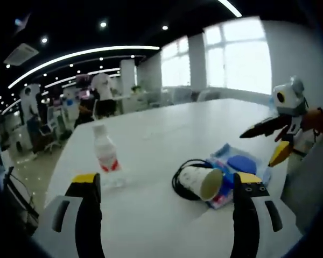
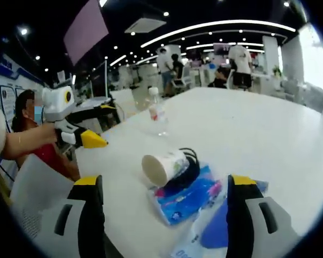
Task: Arrange the tabletop items into an orderly group along one side of the table until the central work area is clear of visible clutter.
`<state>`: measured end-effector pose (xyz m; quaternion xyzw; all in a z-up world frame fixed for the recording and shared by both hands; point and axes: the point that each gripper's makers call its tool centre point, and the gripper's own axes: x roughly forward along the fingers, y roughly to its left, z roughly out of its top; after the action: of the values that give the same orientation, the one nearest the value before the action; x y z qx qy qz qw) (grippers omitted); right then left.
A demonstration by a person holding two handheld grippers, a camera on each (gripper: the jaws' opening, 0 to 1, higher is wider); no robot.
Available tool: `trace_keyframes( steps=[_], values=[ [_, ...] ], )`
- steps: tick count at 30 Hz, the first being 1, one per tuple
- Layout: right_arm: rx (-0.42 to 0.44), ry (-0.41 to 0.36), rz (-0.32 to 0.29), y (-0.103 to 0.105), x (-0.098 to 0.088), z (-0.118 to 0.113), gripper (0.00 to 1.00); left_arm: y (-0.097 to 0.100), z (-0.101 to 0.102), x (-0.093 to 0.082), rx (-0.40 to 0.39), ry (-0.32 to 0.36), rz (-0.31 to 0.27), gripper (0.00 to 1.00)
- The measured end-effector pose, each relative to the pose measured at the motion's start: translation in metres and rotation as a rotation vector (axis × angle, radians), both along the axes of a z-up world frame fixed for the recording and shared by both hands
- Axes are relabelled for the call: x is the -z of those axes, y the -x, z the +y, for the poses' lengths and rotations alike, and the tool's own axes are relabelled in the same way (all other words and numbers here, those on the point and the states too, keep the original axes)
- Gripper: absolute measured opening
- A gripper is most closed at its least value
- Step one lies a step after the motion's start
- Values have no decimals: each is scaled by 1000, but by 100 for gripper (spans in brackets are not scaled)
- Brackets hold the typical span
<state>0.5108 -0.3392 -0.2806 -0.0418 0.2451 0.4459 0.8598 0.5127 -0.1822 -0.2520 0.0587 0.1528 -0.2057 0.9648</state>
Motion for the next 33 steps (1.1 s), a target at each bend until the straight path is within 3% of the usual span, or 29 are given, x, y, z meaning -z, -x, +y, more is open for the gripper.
trace_keyframes(
  steps=[6,18,20,23,24,28,31,33],
  values=[
    [-26,29,24,-3,13,11,94,9,-12,12,47,-14,24,99],
    [-56,91,-32,-23,32,32,71,15,-29,21,116,-7,45,99],
    [-57,104,-61,-26,34,35,70,16,-31,22,124,-1,52,99],
    [-87,203,-152,-33,43,34,65,22,-39,27,151,60,99,99],
    [-97,219,-161,-33,46,35,63,24,-42,29,159,91,121,99],
    [-108,223,-178,-33,52,41,57,26,-40,32,169,68,122,99],
    [-128,285,-272,-39,53,41,52,26,-40,31,164,137,138,99],
    [-137,306,-284,-37,56,42,46,28,-41,34,165,144,157,99]
  ],
)
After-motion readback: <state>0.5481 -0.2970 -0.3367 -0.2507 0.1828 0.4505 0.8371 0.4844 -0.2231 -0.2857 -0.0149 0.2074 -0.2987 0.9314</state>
